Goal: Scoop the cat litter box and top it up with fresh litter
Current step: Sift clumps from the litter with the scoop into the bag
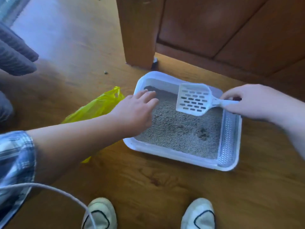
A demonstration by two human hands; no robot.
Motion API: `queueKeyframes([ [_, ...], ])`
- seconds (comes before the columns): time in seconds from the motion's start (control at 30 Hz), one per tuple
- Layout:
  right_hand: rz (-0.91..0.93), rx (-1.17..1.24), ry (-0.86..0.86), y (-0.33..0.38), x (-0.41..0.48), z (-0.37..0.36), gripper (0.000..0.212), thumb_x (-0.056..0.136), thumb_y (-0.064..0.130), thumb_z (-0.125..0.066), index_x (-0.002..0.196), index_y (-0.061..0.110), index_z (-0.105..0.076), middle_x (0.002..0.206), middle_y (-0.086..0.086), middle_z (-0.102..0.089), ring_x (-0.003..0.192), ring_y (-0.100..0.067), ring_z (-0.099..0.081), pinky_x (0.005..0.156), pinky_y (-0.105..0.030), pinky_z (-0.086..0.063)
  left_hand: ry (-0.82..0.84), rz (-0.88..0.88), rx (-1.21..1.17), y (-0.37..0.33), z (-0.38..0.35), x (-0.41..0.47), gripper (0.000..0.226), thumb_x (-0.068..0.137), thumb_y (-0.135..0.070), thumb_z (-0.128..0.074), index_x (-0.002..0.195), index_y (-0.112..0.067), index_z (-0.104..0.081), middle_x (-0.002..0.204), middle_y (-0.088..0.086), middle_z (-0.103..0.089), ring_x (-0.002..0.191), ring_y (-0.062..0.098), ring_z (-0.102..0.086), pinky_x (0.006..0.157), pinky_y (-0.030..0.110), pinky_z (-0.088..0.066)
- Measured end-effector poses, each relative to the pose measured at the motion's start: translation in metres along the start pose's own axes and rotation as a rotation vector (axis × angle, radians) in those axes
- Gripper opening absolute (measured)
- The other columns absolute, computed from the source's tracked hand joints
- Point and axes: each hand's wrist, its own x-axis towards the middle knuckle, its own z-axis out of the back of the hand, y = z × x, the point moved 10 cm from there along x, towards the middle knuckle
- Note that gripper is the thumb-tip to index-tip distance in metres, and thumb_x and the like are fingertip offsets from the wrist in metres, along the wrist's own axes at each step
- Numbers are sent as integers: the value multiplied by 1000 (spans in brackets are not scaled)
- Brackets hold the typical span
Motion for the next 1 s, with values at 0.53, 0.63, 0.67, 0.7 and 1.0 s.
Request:
queueKeyframes([
  [0.53, -114, -635, 393, 14, -8, -63, 9, 91, 19, -45, 88, 20, -54, 80, 8, -52, 90, -23, -57, 76, -33, -50, 125, -61, 154, -6, -53, 2, 53, 72, -23, -68, 124, -12, -60, 147, 18, -45, 138, 37, -40, 99, 62, -40],
  [0.63, -63, -777, 476, 28, -7, -71, 25, 92, 20, -46, 111, 26, -62, 112, 8, -62, 105, -20, -59, 60, -31, -40, 76, -84, 115, -4, -52, -1, 51, 70, -14, -67, 121, -10, -63, 141, 19, -52, 133, 38, -47, 97, 63, -43],
  [0.67, -58, -795, 492, 31, -6, -73, 26, 92, 20, -45, 111, 26, -62, 116, 8, -61, 105, -20, -58, 65, -32, -42, 66, -86, 110, -4, -51, -1, 50, 70, -13, -65, 120, -10, -63, 141, 18, -53, 133, 37, -47, 98, 63, -43],
  [0.7, -63, -801, 510, 33, -5, -75, 24, 92, 21, -44, 109, 26, -60, 115, 7, -60, 103, -21, -57, 70, -34, -44, 56, -87, 109, -4, -51, -1, 50, 70, -12, -64, 120, -10, -63, 141, 18, -53, 134, 37, -47, 98, 63, -42],
  [1.0, -18, -753, 476, 26, 7, -96, 17, 94, 23, -44, 103, 23, -59, 101, 7, -56, 92, -22, -56, 62, -32, -45, 73, -77, 92, -3, -55, 2, 50, 72, -15, -58, 122, -12, -61, 141, 15, -54, 134, 35, -45, 98, 61, -42],
])
